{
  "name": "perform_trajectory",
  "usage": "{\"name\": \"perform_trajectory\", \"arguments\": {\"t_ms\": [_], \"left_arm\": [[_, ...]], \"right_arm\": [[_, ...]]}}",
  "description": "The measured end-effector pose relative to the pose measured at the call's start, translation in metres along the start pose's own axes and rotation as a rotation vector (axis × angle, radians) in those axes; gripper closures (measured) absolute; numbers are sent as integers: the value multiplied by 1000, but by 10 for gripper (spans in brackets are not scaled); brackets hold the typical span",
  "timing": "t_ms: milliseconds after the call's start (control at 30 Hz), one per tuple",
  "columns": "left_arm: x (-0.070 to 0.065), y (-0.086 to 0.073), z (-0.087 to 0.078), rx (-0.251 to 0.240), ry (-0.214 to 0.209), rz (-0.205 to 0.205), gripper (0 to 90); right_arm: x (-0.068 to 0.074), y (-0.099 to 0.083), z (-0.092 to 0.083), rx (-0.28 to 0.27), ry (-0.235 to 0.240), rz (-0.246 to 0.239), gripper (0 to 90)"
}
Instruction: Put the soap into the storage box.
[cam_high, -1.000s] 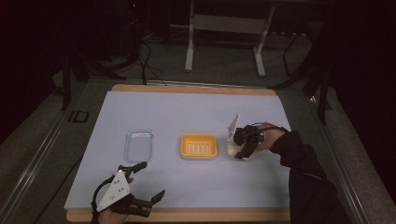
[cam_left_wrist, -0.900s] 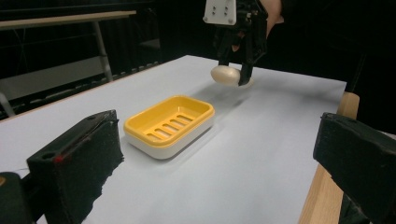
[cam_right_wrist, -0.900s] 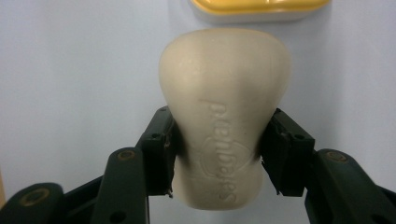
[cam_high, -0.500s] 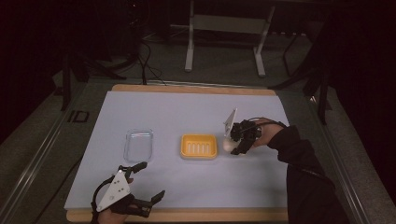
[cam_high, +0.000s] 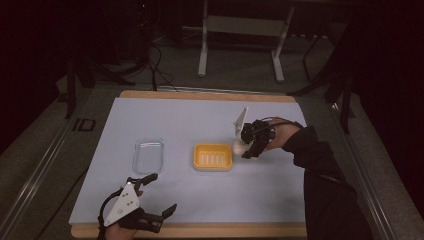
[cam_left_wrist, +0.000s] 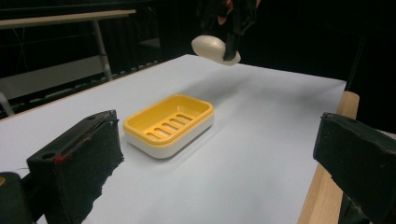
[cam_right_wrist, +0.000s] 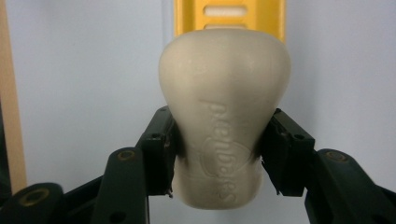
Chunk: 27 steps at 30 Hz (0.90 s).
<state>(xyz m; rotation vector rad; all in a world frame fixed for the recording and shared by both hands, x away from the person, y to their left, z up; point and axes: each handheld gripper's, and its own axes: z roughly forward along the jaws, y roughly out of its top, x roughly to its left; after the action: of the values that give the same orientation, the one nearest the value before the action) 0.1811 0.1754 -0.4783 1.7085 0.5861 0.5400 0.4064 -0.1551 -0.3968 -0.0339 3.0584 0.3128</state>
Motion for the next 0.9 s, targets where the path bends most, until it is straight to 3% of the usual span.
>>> {"name": "perform_trajectory", "arguments": {"t_ms": [300, 633, 900], "left_arm": [[0, 0, -1, -2, -1, -1, 12], [0, 0, -1, -2, -1, 1, 12], [0, 0, -1, 0, -1, 2, 11]], "right_arm": [[1, 19, -7, -38, 5, -41, 499], [0, 36, 0, -57, 2, -49, 499], [-1, 48, 5, -83, 22, -84, 499]]}}
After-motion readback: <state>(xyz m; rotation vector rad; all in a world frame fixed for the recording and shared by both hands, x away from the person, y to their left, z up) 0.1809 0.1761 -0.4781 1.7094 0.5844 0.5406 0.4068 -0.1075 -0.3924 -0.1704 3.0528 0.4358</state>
